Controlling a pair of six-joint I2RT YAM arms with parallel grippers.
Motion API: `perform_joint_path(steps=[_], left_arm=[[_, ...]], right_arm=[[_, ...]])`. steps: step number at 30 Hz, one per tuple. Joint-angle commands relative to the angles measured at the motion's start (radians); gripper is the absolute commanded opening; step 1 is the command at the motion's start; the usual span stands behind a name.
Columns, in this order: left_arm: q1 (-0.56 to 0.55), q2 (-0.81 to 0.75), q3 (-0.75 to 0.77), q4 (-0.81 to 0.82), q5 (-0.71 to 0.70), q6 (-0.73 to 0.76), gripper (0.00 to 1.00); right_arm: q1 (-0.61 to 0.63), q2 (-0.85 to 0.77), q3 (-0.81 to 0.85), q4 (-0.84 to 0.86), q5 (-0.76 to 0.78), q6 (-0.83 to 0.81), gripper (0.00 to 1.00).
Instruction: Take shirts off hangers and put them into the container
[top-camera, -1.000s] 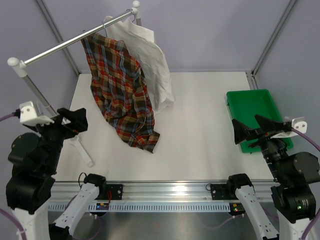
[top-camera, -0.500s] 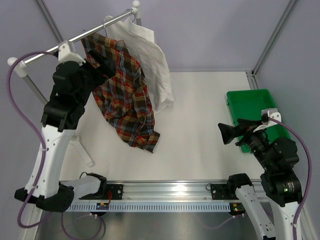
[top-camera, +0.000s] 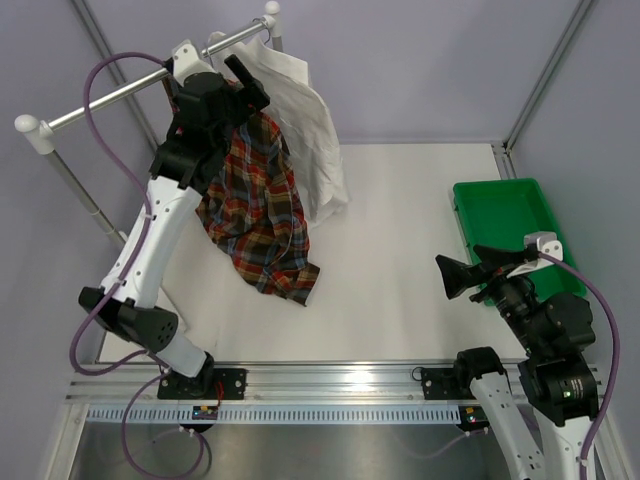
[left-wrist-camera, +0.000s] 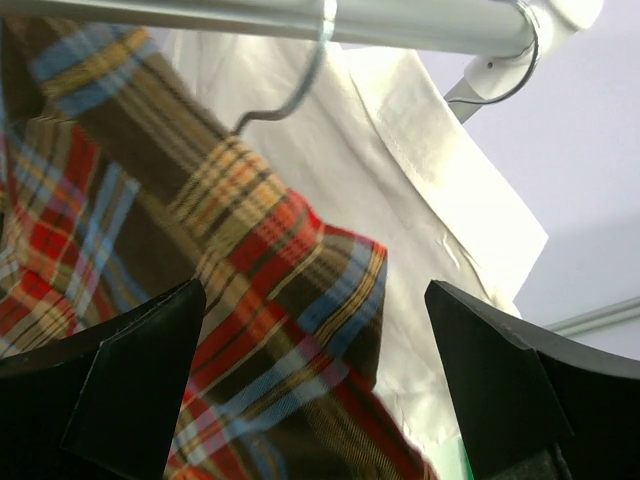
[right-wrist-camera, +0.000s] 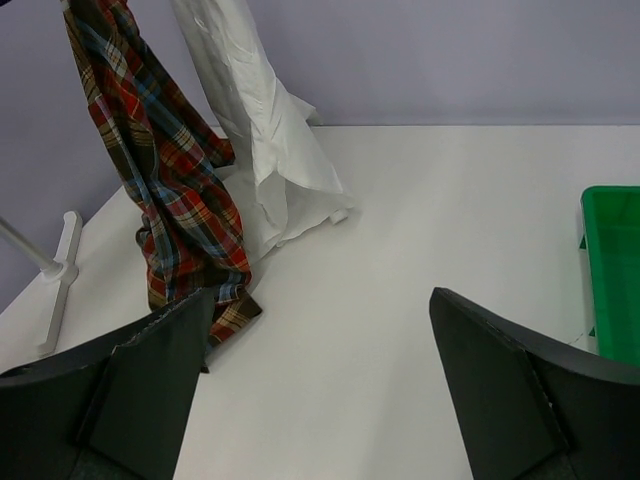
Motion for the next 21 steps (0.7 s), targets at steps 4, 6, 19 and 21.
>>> perform_joint_path(steps=[4, 6, 19, 21], left_arm=[[-0.051, 0.069, 0.104, 0.003, -0.174, 0.072, 0.98], [-0.049, 0.059, 0.089, -0.013, -0.201, 0.073, 0.96], [-0.049, -0.018, -0.011, -0.003, -0.265, 0.156, 0.52], [-0.049, -0.026, -0.009, -0.015, -0.260, 0.156, 0.48]], right_arm=[[0.018, -0.040, -0.020, 0.051, 0.026, 0.002, 1.00], [0.020, -0.049, -0.026, 0.057, 0.030, 0.001, 0.99], [0.032, -0.067, -0.038, 0.062, 0.037, -0.001, 0.99], [0.032, -0.072, -0.040, 0.058, 0.040, -0.003, 0.99]])
